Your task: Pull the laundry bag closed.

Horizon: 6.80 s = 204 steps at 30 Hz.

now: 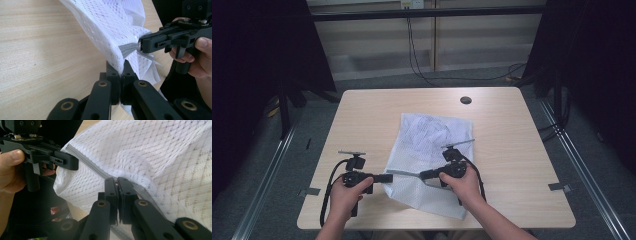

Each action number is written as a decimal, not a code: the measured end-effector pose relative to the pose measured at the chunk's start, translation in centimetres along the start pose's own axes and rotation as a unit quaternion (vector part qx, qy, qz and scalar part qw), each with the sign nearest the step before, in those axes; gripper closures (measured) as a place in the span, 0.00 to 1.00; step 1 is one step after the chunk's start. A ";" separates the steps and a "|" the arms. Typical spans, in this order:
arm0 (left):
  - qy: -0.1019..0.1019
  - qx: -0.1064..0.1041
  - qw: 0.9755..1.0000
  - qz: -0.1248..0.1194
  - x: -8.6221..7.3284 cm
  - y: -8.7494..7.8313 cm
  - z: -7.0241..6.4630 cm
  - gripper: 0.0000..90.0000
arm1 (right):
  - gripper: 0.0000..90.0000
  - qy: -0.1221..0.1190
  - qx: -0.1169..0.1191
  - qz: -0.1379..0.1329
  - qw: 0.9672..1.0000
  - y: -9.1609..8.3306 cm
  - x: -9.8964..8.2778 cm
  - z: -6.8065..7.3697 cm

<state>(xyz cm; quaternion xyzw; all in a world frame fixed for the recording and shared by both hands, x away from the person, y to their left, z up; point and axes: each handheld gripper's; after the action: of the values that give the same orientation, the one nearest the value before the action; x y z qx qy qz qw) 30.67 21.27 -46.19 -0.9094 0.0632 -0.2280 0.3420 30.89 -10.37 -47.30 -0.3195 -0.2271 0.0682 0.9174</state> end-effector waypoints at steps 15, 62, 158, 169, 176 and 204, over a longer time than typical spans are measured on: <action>-0.003 -0.005 1.000 -0.001 0.1 0.0 0.1 0.98 | 0.97 0.003 -0.002 -0.005 1.000 -0.4 -0.1 -0.4; -0.002 -0.008 1.000 0.001 0.3 0.3 0.2 0.98 | 0.97 0.011 -0.010 -0.007 1.000 -1.4 -0.6 -0.9; -0.013 -0.021 1.000 -0.006 0.3 -0.4 0.5 0.98 | 0.97 0.011 -0.004 -0.005 1.000 -3.9 -1.7 -2.3; -0.011 -0.010 1.000 -0.015 0.2 -1.1 0.8 0.98 | 0.97 0.024 -0.014 -0.017 0.999 -4.9 -2.0 -3.1; -0.004 -0.008 1.000 -0.007 0.2 -1.1 0.9 0.98 | 0.97 0.023 -0.016 -0.018 0.999 -4.9 -2.2 -3.1; -0.005 -0.004 1.000 -0.006 0.3 -1.2 0.9 0.98 | 0.97 0.028 -0.020 -0.020 0.999 -5.3 -2.5 -3.6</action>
<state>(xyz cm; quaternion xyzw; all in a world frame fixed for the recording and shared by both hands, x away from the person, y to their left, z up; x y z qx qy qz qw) 31.34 22.66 -45.86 -0.9123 0.0571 -0.2252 0.3372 30.24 -17.22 -47.45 -0.3352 -0.2090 0.0368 0.9179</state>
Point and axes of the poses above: each handheld gripper's, and its own axes: y roughly forward along the jaws, x roughly out of its top, z roughly to its left, and after that the axes turned 10 degrees about z, right-handed
